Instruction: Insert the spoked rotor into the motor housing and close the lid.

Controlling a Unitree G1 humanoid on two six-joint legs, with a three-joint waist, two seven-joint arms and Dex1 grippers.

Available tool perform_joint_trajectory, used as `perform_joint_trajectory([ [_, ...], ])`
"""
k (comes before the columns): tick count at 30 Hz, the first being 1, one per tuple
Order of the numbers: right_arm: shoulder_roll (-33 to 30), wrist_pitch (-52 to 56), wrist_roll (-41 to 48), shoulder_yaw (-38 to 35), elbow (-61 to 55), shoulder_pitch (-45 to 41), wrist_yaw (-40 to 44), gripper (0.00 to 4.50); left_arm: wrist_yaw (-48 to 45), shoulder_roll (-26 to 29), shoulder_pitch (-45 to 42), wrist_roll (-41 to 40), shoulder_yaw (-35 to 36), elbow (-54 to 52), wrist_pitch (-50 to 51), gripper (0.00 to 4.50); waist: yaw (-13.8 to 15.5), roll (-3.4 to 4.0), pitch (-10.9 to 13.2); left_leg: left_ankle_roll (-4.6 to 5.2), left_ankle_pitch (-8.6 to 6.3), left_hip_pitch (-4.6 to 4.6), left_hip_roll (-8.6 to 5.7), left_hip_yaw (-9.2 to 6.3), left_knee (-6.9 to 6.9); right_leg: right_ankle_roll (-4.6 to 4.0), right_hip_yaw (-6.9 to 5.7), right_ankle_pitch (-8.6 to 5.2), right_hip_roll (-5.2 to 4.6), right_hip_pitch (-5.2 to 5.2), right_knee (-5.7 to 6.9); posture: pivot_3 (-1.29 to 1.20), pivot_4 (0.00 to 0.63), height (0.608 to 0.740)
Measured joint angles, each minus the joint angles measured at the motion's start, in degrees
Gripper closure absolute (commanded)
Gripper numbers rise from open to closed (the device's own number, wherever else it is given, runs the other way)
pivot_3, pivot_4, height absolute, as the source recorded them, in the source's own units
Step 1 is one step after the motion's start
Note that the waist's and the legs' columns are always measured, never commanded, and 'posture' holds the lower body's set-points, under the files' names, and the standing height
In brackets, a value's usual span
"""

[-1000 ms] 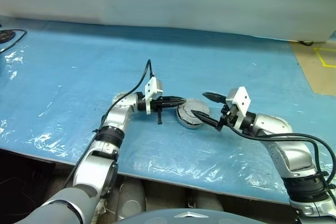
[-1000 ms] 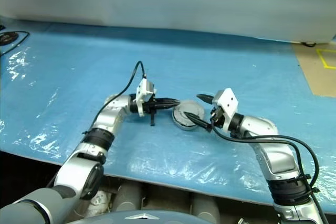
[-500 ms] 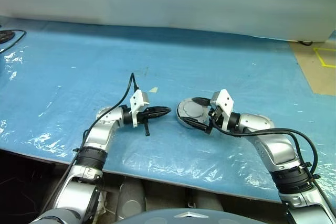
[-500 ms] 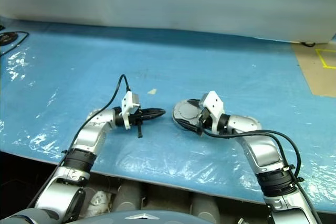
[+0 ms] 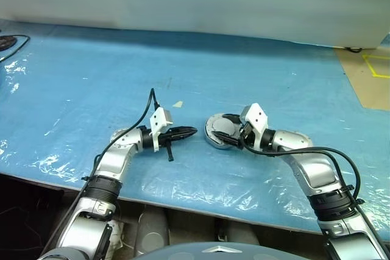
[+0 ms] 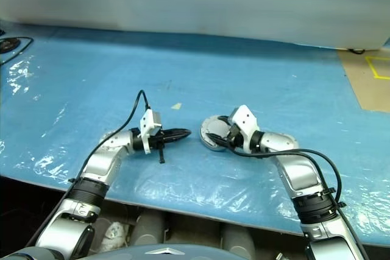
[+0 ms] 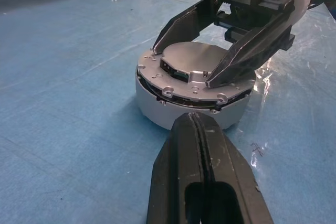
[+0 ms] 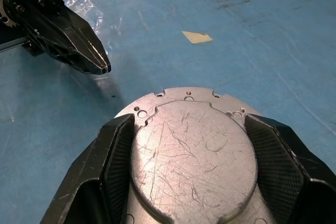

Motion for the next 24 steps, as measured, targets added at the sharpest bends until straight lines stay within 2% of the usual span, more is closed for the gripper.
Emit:
perform_joint_trajectory([
  [7, 0.4, 0.0, -0.9, 0.1, 0.2, -0.4, 0.1, 1.51, 0.9, -0.3, -0.2, -0.1, -0.2, 0.0, 0.0, 4.5, 0.0, 0.0, 0.0, 0.01, 0.0, 0.01, 0.0, 0.0, 0.06, 0.0, 0.03, 0.0, 0.0, 0.0, 0.06, 0.0, 0.15, 0.74],
  [15, 2.4, 7.2, 0.3, 1.2, -3.8, -2.0, 0.0, 1.51, 1.3, -0.3, -0.4, -0.1, -0.5, 0.3, -0.2, 4.5, -0.1, 0.0, 0.0, -0.02, 0.02, 0.01, 0.03, 0.02, 0.07, 0.0, 0.05, 0.0, 0.05, -0.06, 0.14, 0.0, 0.15, 0.74],
  [20, 0.7, 4.4, -3.6, 3.5, -3.8, -1.6, -0.1, 1.51, 1.7, -0.2, -0.5, -0.1, -0.5, 0.6, -0.6, 4.5, 0.0, 0.0, 0.0, -0.06, 0.03, 0.0, 0.01, 0.02, 0.06, 0.0, 0.05, 0.0, 0.03, -0.06, 0.15, 0.0, 0.15, 0.74],
  [24, 0.6, 4.1, -2.6, 3.0, -4.0, -0.6, 0.2, 1.51, 1.7, -0.2, -0.7, -0.1, -0.5, 1.2, -0.8, 4.5, 0.0, 0.01, 0.0, -0.06, 0.03, 0.03, 0.01, 0.02, 0.07, 0.0, 0.07, 0.0, 0.03, -0.05, 0.16, 0.0, 0.15, 0.74],
])
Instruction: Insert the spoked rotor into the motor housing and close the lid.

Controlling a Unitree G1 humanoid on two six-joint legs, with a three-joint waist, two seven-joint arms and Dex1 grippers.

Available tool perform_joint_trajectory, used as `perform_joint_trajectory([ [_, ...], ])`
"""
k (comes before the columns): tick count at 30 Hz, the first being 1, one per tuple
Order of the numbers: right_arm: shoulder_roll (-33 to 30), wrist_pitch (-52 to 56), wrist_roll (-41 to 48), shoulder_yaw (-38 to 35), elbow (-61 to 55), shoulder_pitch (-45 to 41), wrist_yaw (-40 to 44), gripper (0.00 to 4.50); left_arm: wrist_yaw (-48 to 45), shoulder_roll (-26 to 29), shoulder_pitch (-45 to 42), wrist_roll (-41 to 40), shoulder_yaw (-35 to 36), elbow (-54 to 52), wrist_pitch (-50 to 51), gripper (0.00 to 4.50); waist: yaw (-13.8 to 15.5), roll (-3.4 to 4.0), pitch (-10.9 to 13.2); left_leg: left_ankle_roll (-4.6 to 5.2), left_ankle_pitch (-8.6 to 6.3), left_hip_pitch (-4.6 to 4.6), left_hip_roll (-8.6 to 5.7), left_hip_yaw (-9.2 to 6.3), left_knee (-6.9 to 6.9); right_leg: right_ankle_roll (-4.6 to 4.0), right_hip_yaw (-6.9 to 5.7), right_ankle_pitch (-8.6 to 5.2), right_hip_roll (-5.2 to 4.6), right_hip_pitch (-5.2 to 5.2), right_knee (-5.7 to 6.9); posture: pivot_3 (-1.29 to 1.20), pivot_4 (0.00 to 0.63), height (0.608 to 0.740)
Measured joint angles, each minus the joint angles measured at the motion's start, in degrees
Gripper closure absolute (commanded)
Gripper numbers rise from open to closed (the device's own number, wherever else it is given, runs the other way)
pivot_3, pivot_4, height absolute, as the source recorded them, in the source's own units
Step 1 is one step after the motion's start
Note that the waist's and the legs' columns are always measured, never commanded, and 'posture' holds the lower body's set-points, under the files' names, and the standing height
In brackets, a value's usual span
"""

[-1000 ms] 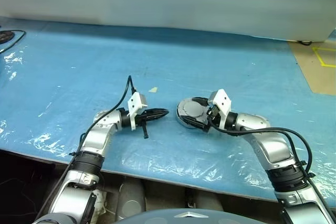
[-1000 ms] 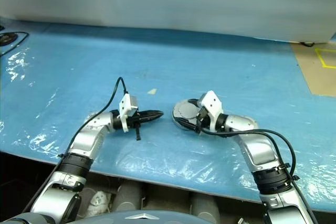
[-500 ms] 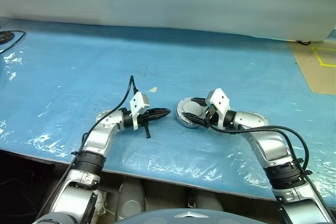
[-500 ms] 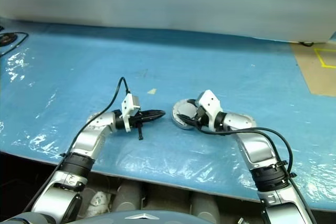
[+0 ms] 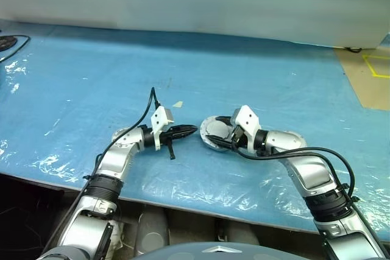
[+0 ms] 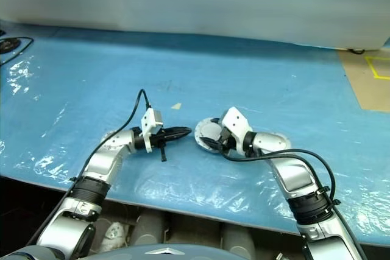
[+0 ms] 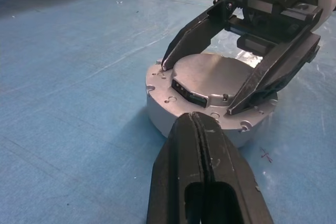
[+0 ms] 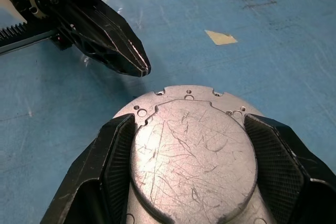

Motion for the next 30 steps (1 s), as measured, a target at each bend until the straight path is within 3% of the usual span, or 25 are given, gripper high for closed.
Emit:
perform_joint_trajectory([
  [30, -2.3, -4.3, -2.2, 0.5, 0.9, 0.6, 1.9, 1.51, -0.1, -0.1, -1.0, 0.0, -0.4, 1.4, -1.0, 4.5, 0.0, 0.0, 0.0, 0.05, -0.03, 0.06, 0.01, 0.0, 0.2, -0.01, 0.05, -0.01, 0.0, 0.0, 0.29, 0.0, 0.15, 0.74],
])
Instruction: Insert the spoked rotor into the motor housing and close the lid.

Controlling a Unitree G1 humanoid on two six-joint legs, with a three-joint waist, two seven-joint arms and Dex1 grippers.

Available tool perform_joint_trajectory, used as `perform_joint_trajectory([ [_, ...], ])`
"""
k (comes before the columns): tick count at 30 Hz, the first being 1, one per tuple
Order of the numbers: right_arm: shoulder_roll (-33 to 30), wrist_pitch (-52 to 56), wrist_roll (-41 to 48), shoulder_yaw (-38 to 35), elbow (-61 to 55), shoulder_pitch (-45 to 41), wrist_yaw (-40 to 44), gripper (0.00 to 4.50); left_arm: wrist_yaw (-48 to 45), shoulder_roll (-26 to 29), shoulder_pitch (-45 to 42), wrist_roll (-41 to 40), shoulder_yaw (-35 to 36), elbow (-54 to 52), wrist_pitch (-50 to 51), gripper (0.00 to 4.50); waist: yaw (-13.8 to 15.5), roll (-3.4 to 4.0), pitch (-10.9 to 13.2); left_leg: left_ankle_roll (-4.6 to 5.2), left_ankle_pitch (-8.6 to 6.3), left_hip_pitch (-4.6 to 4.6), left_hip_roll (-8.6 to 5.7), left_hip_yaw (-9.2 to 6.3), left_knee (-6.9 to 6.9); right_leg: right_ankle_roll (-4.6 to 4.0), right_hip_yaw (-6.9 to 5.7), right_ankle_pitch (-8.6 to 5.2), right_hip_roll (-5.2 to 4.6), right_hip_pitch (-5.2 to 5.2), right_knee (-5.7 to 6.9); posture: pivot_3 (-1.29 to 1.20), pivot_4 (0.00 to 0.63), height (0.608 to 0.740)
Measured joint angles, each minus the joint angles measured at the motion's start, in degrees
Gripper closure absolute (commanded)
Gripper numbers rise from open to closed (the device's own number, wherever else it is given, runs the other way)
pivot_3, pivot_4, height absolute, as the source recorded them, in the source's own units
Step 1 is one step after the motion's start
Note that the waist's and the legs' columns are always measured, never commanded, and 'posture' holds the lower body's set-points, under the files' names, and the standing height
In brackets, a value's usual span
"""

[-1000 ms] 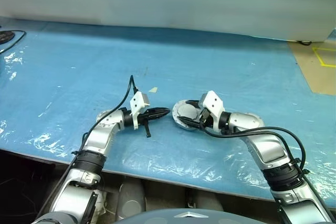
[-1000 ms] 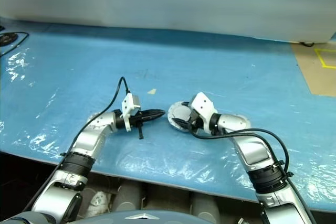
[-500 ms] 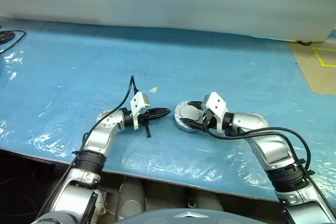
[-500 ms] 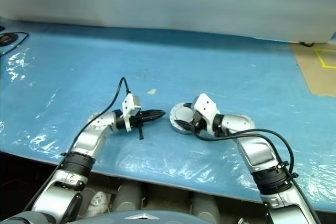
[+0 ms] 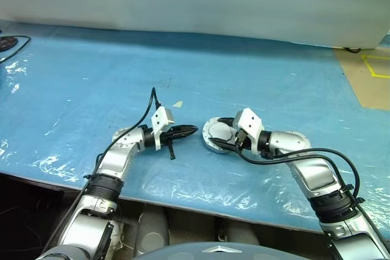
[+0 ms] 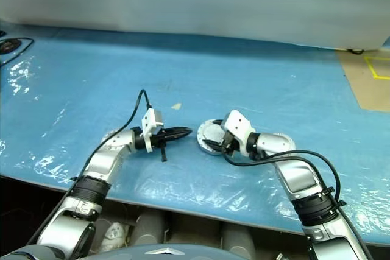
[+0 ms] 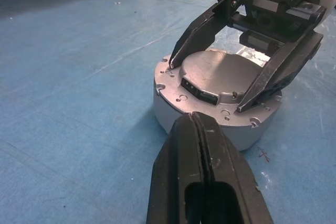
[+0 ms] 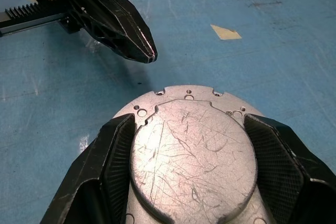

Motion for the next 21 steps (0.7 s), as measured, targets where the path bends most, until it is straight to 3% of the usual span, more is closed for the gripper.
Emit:
perform_joint_trajectory([
  [11, 0.2, 0.0, -0.1, 0.3, -0.1, 0.2, -0.7, 1.51, -0.4, -4.1, -8.4, 0.6, -2.5, 3.7, 0.3, 4.5, 0.0, 0.01, 0.0, 0.0, 0.0, 0.07, -0.03, 0.02, 0.08, 0.0, 0.13, 0.0, -0.01, 0.01, 0.09, 0.0, 0.15, 0.74],
  [21, 0.2, 0.6, -0.2, 0.2, -0.3, 0.8, -1.5, 1.51, -0.4, -0.2, -8.9, 4.8, -7.9, 3.4, 5.1, 4.5, 0.1, 0.06, -0.1, 0.02, -0.03, 0.37, -0.06, 0.03, 0.05, 0.0, 0.14, -0.01, -0.06, 0.3, 0.06, 0.0, 0.15, 0.74],
])
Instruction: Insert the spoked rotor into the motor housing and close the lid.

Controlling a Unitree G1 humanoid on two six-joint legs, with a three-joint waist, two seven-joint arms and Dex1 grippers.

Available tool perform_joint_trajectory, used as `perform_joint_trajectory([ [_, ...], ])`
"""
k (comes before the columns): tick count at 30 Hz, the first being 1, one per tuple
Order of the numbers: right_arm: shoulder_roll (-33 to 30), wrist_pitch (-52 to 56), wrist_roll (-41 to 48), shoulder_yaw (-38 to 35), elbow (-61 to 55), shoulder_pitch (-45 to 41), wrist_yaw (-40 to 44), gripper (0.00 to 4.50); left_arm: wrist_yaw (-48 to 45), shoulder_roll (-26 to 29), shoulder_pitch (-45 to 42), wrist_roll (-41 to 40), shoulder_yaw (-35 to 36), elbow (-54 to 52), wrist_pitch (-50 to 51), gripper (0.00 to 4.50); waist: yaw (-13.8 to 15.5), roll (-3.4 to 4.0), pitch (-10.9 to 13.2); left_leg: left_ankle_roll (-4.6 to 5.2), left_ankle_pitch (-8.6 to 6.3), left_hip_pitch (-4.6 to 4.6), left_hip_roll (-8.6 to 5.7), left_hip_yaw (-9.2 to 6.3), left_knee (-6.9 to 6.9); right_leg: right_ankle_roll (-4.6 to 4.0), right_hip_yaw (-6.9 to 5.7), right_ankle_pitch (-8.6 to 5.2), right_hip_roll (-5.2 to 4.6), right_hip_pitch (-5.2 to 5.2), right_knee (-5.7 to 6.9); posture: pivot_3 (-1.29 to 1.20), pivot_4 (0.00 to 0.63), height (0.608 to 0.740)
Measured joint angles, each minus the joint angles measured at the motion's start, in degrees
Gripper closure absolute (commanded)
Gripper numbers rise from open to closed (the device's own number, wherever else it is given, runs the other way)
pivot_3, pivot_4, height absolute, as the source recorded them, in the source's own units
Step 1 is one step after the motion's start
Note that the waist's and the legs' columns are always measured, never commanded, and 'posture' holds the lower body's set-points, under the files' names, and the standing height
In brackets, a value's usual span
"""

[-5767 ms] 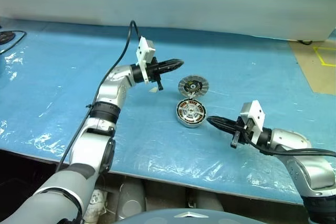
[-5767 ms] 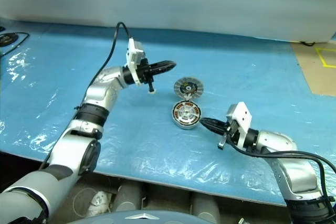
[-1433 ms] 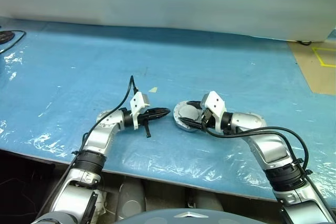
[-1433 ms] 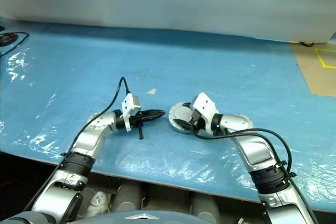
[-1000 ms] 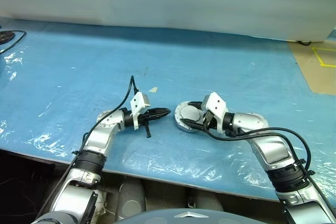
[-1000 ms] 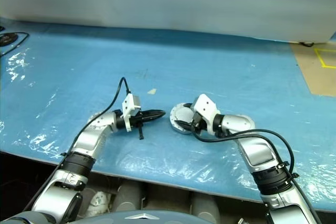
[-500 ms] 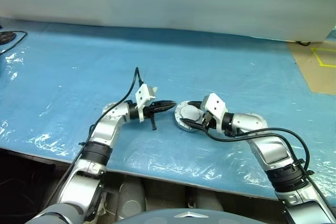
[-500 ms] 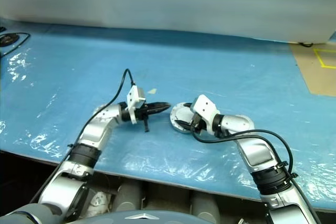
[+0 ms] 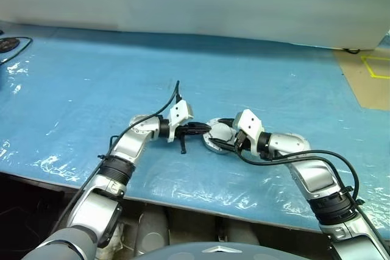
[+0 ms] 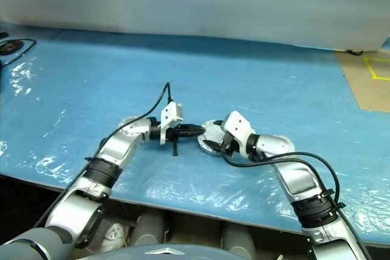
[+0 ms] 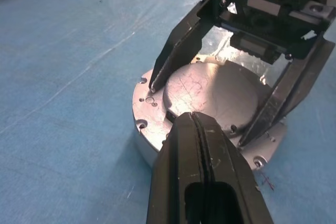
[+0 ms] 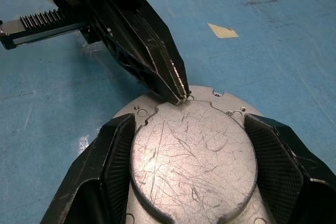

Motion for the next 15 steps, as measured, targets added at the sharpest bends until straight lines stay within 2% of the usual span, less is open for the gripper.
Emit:
perform_joint_trajectory([
  [12, 0.0, 0.2, 0.3, -0.1, 0.0, 0.0, 0.2, 1.51, 1.1, 0.6, 0.8, 0.8, -0.8, -0.7, 1.2, 4.5, 0.1, 0.0, 0.0, -0.01, -0.01, 0.18, -0.02, 0.13, -0.13, 0.01, 0.08, -0.01, -0.03, 0.11, -0.13, 0.0, 0.15, 0.74],
  [15, 0.1, 1.1, 1.1, -0.4, -0.1, 0.0, 1.1, 0.49, 1.1, 0.5, 0.8, 0.8, -0.8, -0.7, 1.1, 4.5, 0.1, 0.0, 0.0, -0.01, -0.01, 0.18, -0.03, 0.16, -0.2, 0.01, 0.09, -0.01, -0.03, 0.11, -0.21, 0.0, 0.15, 0.74],
])
